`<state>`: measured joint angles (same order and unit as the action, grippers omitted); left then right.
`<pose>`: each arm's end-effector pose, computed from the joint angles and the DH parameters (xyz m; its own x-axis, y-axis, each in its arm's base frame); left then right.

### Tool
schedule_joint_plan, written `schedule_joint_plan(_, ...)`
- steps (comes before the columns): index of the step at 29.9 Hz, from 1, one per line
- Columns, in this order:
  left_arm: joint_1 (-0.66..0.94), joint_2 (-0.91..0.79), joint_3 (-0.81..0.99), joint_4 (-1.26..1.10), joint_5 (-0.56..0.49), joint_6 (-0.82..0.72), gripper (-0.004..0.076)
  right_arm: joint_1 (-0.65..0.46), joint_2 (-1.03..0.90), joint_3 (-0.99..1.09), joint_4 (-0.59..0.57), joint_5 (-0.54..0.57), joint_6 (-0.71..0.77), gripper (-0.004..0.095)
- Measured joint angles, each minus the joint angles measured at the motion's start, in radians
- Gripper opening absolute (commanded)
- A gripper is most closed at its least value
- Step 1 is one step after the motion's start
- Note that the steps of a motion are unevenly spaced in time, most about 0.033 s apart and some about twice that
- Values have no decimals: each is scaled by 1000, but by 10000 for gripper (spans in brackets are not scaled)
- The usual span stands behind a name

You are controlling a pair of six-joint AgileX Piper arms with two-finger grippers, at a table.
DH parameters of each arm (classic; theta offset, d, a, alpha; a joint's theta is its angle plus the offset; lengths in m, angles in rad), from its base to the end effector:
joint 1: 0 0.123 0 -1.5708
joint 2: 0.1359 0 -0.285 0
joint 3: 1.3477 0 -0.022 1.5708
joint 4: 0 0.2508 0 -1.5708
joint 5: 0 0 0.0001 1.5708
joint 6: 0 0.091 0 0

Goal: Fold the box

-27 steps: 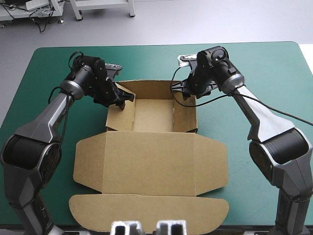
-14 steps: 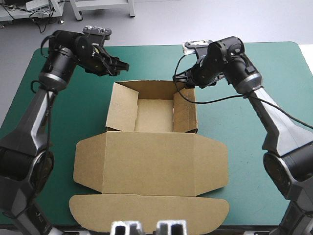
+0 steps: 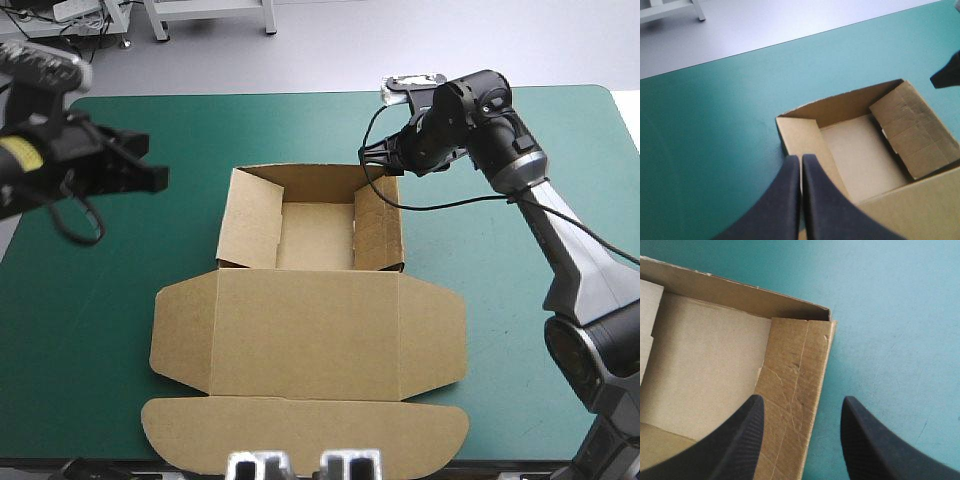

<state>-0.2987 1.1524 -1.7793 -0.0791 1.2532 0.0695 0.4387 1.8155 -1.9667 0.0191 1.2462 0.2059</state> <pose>0.1638 -0.0576 0.5310 -0.4735 0.1925 -0.8595 0.3766 0.9264 0.0000 0.3550 0.1684 0.3912 -0.8396 -0.1616 -0.5186 -0.2627 0.9565 0.1273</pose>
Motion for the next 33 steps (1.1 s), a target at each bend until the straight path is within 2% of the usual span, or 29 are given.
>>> schedule_joint_plan(6,0,-330,323,40,0,0,-10,0,54,22,9,0,17,362)
schedule_joint_plan(13,0,-670,660,58,1,-46,-10,-1,97,126,27,-6,45,349)
schedule_joint_plan(18,0,-774,799,62,1,-49,-10,-6,110,172,50,-6,49,315)
schedule_joint_plan(19,0,-789,823,63,1,-50,-10,-8,115,172,57,-7,42,273)
schedule_joint_plan(23,0,-840,922,67,1,-50,-10,-9,130,172,93,-11,7,-18)
schedule_joint_plan(33,0,-1007,1163,73,-2,-69,-10,-37,115,173,93,-17,18,-19)
